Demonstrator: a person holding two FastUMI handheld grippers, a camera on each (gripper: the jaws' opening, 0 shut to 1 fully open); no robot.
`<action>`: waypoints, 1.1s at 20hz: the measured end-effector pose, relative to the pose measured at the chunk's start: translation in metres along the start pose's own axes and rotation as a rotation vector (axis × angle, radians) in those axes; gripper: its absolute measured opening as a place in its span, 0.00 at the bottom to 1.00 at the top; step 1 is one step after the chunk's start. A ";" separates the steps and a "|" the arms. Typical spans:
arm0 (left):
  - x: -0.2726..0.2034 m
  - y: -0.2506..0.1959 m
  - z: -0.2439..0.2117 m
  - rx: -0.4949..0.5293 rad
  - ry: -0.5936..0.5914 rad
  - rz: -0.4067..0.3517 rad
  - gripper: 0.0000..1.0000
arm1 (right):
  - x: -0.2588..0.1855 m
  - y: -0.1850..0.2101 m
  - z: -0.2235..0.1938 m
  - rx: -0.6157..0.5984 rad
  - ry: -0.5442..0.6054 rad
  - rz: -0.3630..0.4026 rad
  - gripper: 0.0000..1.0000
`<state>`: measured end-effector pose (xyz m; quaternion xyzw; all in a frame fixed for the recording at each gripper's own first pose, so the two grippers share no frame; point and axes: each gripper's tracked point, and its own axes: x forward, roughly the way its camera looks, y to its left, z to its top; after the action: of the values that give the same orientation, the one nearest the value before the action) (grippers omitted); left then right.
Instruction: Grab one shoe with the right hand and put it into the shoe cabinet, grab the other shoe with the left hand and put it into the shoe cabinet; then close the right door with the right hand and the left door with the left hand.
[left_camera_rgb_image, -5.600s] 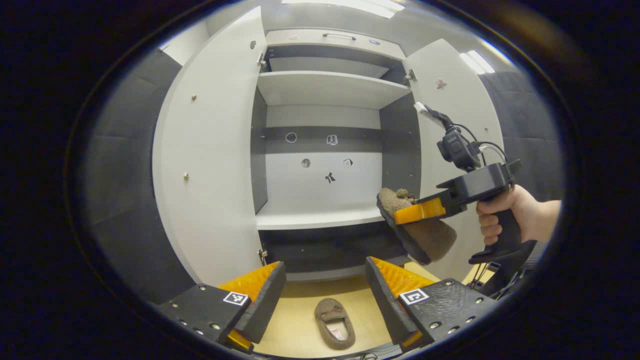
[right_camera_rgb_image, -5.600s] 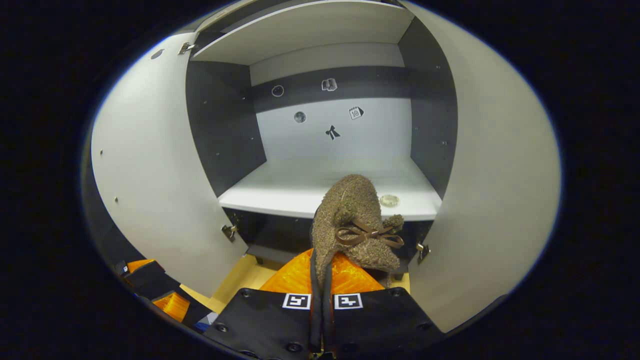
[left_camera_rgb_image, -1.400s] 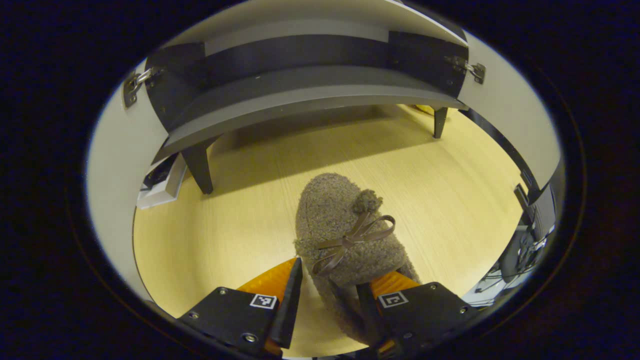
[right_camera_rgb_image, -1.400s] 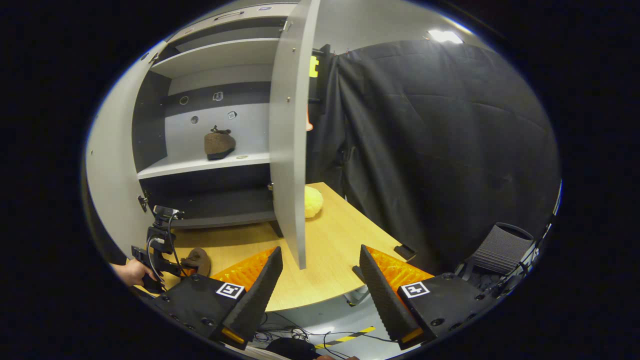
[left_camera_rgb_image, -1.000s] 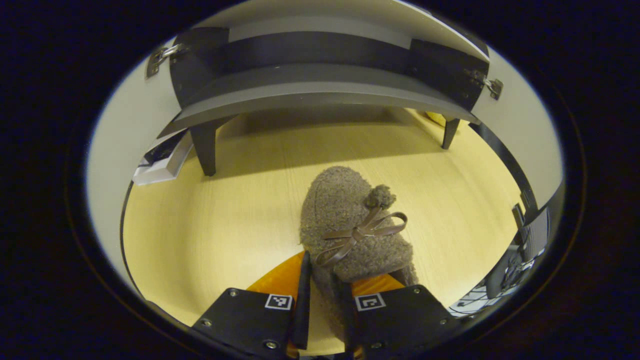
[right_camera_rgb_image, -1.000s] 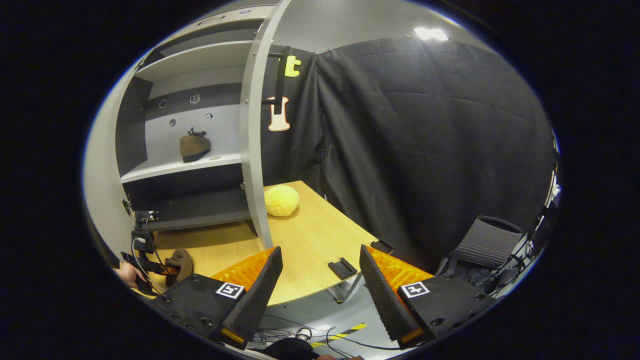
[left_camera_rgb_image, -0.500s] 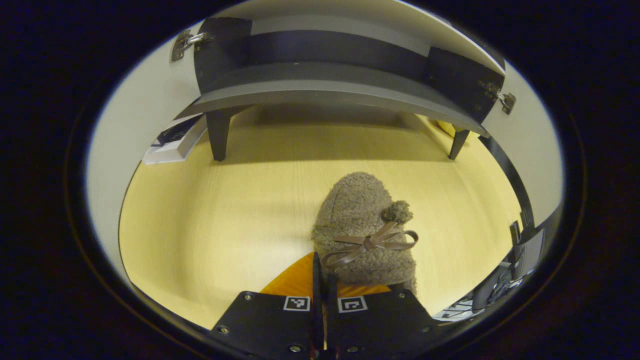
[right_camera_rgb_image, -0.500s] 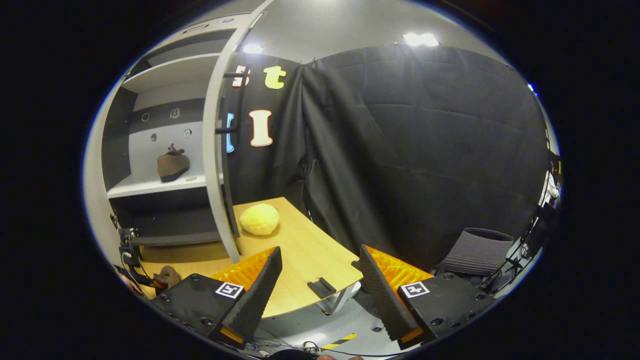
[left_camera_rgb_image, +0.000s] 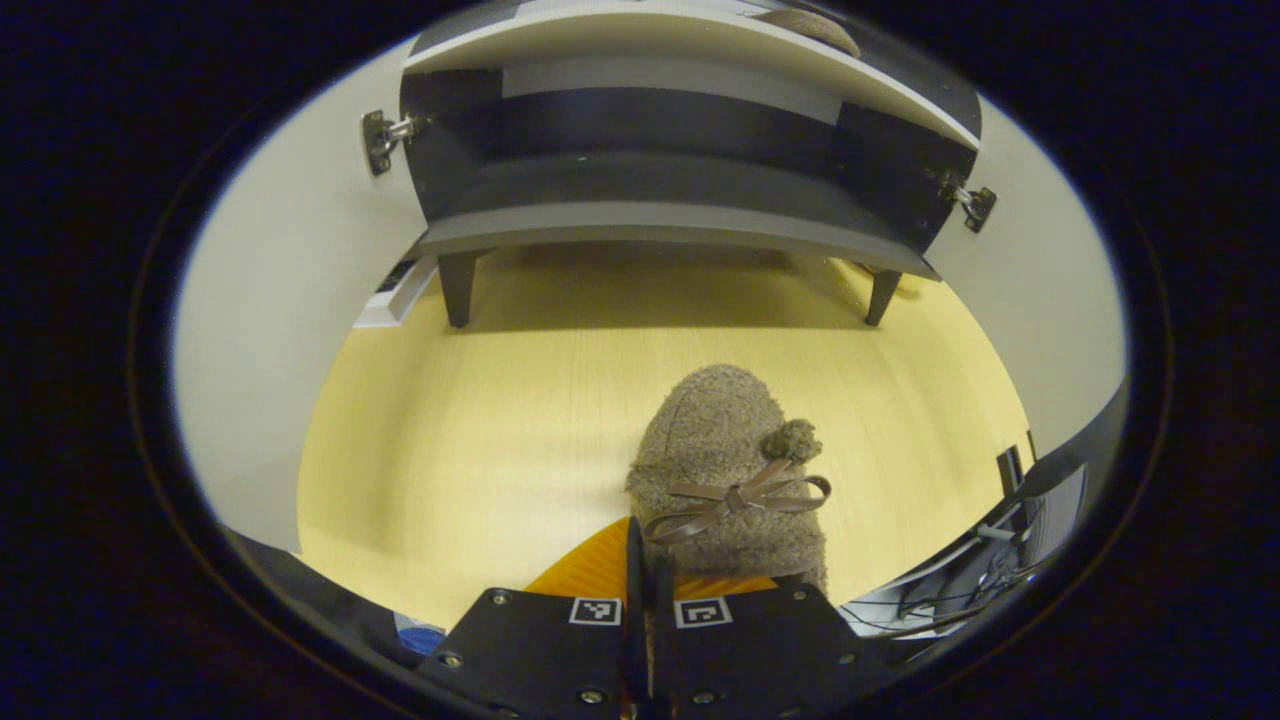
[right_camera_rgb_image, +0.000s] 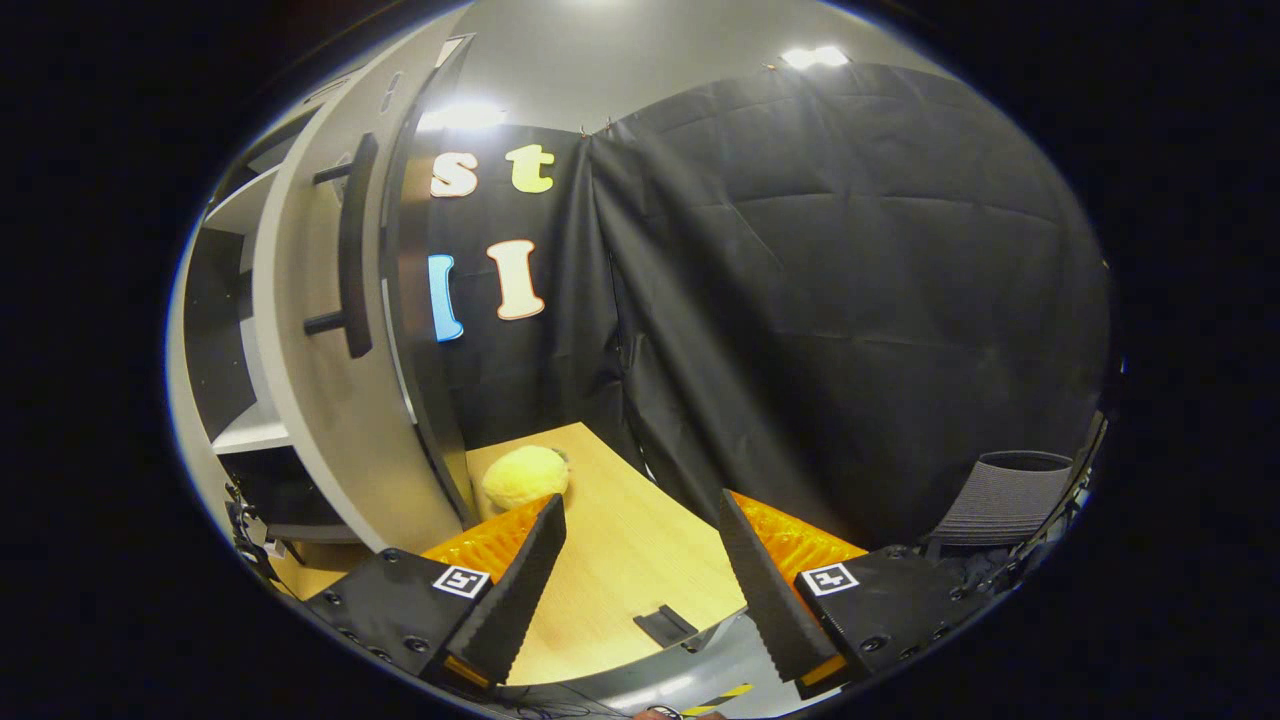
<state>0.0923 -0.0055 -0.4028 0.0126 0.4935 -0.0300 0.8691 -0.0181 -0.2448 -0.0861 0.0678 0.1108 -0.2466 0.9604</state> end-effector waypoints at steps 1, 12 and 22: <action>-0.004 -0.001 0.000 -0.011 -0.012 0.006 0.04 | 0.009 -0.001 0.003 0.004 0.003 0.011 0.98; -0.064 0.046 0.038 -0.139 -0.214 0.066 0.04 | 0.079 0.014 0.022 -0.030 0.004 0.110 0.94; -0.101 0.073 0.178 -0.069 -0.455 0.052 0.05 | 0.076 -0.002 0.037 -0.080 -0.046 0.055 0.93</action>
<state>0.1976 0.0625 -0.2255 -0.0114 0.2853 0.0074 0.9584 0.0521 -0.2882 -0.0694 0.0266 0.0963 -0.2170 0.9710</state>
